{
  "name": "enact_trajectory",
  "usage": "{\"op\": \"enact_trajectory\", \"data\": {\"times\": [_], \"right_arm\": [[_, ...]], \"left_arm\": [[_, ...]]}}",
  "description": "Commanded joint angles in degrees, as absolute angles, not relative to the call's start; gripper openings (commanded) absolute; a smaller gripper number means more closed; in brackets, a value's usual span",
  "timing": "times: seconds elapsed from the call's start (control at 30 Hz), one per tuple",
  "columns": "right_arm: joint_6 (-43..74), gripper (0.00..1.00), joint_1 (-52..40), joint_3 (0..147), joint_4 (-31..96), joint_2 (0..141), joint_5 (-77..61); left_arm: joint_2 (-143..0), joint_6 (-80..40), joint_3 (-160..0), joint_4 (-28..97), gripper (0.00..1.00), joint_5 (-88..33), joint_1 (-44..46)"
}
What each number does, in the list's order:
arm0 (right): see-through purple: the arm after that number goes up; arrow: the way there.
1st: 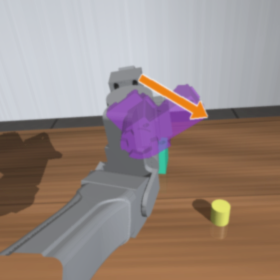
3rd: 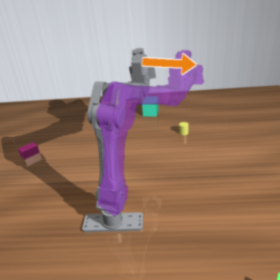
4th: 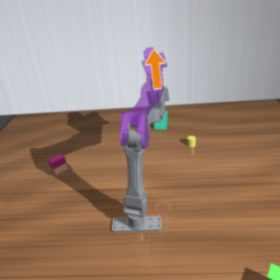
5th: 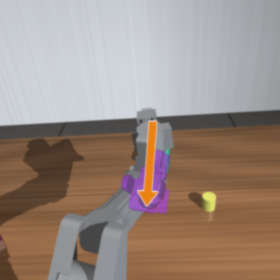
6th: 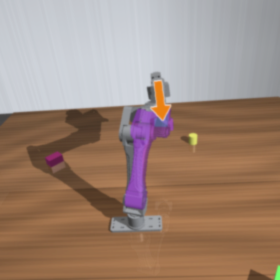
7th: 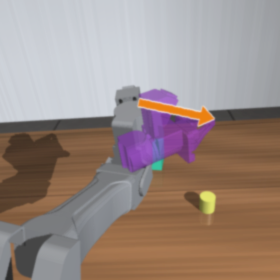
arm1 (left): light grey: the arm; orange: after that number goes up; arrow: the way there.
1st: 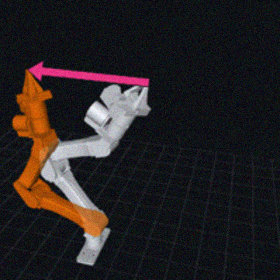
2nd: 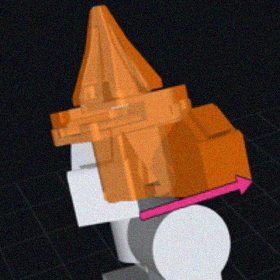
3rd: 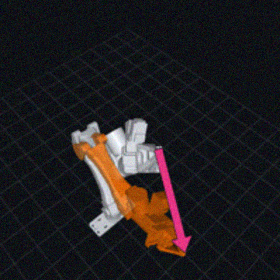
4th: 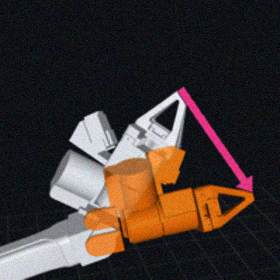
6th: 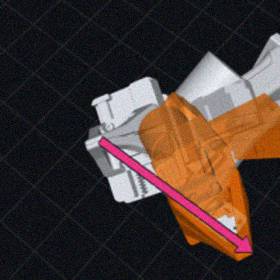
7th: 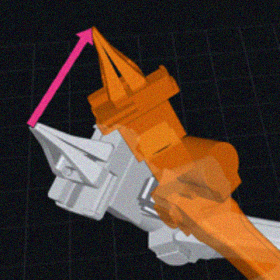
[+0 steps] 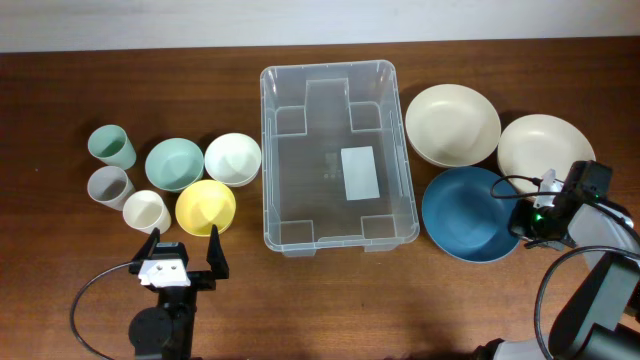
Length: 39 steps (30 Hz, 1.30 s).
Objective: Pack container
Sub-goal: 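Lower the right gripper onto the blue bowl's right rim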
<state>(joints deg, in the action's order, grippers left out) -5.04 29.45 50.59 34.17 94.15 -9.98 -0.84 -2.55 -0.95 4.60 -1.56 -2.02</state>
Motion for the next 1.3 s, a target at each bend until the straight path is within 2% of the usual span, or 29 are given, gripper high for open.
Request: {"op": "enact_trajectory", "data": {"times": [0.0,0.37,0.87,0.9,0.93,0.97,1.27], "right_arm": [[-4.0,0.04,29.3,50.3,34.0,94.6,-9.4],[-2.9,0.04,29.3,51.7,37.4,90.9,-9.8],[-0.5,0.04,29.3,54.7,45.9,63.2,-8.1],[-0.6,0.07,29.3,54.7,46.1,62.3,-8.1],[-0.6,0.38,29.3,54.7,46.1,61.6,-8.1],[-0.5,1.0,29.3,54.7,46.1,61.3,-8.1],[5.0,0.98,29.3,54.6,43.9,65.3,-6.4]], "left_arm": [[-0.4,-1.5,-0.5,4.6,1.0,-2.2,-2.1],[-0.4,-1.5,-0.5,4.6,1.0,-2.2,-2.1],[-0.4,-1.5,-0.5,4.6,1.0,-2.2,-2.1],[-0.4,-1.5,-0.5,4.6,1.0,-2.2,-2.1],[-0.4,-1.5,-0.5,4.6,1.0,-2.2,-2.1],[-0.4,-1.5,-0.5,4.6,1.0,-2.2,-2.1],[-0.4,-1.5,-0.5,4.6,1.0,-2.2,-2.1]]}}
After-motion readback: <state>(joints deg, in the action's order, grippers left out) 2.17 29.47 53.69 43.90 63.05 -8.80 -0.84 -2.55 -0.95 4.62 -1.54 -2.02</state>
